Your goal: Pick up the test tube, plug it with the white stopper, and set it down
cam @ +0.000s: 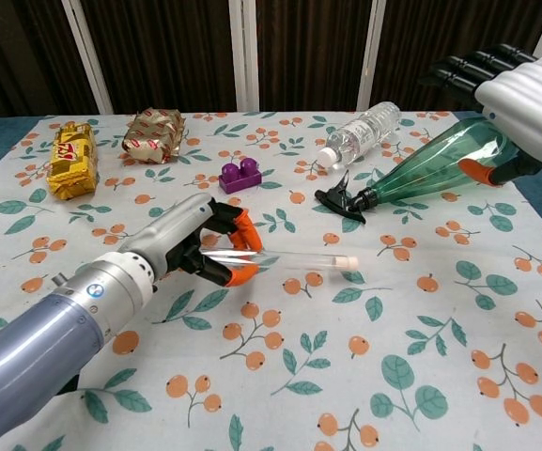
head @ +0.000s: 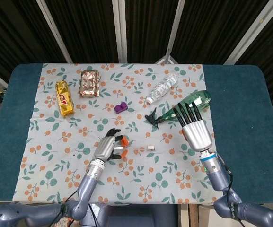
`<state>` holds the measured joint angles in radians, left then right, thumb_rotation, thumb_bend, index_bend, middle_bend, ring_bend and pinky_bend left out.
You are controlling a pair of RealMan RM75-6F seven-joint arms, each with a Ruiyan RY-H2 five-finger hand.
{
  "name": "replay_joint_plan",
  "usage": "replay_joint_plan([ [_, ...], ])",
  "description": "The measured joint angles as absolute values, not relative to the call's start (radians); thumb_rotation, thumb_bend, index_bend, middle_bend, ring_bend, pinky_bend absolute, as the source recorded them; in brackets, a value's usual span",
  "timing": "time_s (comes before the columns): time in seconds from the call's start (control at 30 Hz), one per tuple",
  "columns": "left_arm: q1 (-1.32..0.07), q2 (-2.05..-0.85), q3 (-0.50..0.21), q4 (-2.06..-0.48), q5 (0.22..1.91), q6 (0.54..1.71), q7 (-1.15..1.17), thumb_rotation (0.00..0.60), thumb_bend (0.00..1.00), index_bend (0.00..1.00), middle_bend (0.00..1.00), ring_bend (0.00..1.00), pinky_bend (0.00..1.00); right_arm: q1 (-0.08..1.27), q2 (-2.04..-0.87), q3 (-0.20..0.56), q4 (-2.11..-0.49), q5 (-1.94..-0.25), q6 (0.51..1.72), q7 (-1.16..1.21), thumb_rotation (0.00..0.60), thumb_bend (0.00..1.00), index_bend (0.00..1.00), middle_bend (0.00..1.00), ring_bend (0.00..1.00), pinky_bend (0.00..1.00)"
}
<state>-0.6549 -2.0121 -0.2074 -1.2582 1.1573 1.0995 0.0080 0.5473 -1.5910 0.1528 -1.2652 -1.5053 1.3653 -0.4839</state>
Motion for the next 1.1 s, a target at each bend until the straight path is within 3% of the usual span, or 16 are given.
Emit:
replay_joint_plan([
  [0.63,-0.589,-1.884,-0.186,-1.339,1.139,1.084,0.072,0.600,0.33,0.36,0.31,0.10,0.00,0.528,-1.585,0.157,-1.324,-1.489,1.365,-0.502,0.600,0.41,0.06,0.04,0.01,0.00],
  [0.9,-0.571,-1.824,-0.203,-1.408,1.120,1.091,0.096,0.600,0.30,0.32,0.24,0.08,0.00,0.505,-1.563,0.167,-1.400,-1.444,1.362,-0.515,0.600,0.41,0.06,0.02,0.00,0.00],
  [1.0,-0.565,-1.782,-0.217,-1.442,1.129,1.110,0.096,0.600,0.27,0.29,0.21,0.05,0.00,0.484,-1.540,0.180,-1.463,-1.398,1.364,-0.502,0.600,0.35,0.03,0.01,0.00,0.00],
  [1.1,-0.554,-1.717,-0.223,-1.481,1.155,1.131,0.096,0.600,0.21,0.17,0.17,0.02,0.00,0.454,-1.499,0.197,-1.544,-1.334,1.365,-0.472,0.600,0.27,0.00,0.00,0.00,0.00],
])
